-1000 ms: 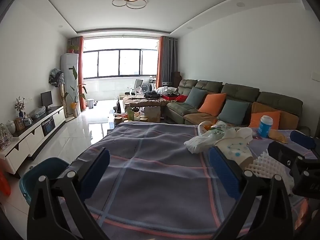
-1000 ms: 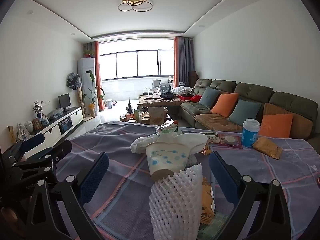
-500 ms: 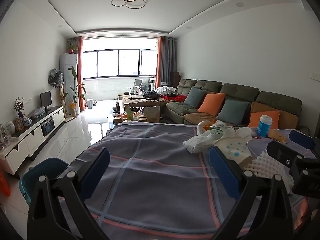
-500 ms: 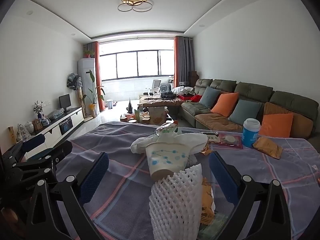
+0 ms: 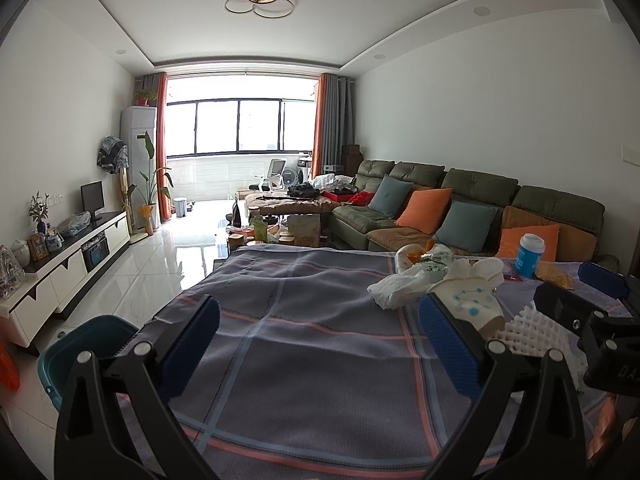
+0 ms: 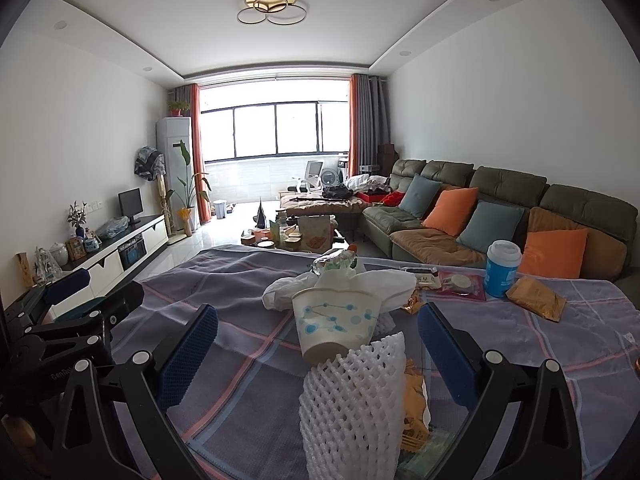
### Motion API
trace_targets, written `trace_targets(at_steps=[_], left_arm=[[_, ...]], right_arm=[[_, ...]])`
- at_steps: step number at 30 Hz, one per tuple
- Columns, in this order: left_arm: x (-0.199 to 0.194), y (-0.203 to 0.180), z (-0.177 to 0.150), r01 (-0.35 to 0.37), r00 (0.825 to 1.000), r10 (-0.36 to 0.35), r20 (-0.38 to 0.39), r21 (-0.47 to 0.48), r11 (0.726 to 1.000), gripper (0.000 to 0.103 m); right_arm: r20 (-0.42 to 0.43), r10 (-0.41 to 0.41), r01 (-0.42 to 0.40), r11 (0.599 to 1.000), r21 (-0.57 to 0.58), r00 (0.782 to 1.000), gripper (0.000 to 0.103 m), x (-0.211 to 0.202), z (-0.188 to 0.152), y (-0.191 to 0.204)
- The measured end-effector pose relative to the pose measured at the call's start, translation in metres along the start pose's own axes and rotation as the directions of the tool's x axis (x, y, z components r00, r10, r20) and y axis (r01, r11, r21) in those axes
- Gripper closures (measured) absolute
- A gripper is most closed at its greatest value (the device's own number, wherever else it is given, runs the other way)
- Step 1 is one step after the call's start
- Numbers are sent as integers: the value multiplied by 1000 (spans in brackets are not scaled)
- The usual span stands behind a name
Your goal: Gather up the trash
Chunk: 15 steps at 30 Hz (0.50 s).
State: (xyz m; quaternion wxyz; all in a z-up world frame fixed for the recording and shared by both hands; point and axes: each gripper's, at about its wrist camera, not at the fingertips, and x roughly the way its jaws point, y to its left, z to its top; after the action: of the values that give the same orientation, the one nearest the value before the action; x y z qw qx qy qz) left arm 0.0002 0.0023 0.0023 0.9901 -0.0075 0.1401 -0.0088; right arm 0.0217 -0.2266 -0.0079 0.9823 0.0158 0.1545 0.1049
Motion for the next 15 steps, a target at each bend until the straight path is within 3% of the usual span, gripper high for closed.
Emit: trace_targets(at_steps=[15], left_arm=[[-7, 1, 1, 15, 1000, -15, 26, -5, 1000, 3]], right_arm=[[7, -1, 1, 1000, 4, 1000, 4, -3, 13, -8]])
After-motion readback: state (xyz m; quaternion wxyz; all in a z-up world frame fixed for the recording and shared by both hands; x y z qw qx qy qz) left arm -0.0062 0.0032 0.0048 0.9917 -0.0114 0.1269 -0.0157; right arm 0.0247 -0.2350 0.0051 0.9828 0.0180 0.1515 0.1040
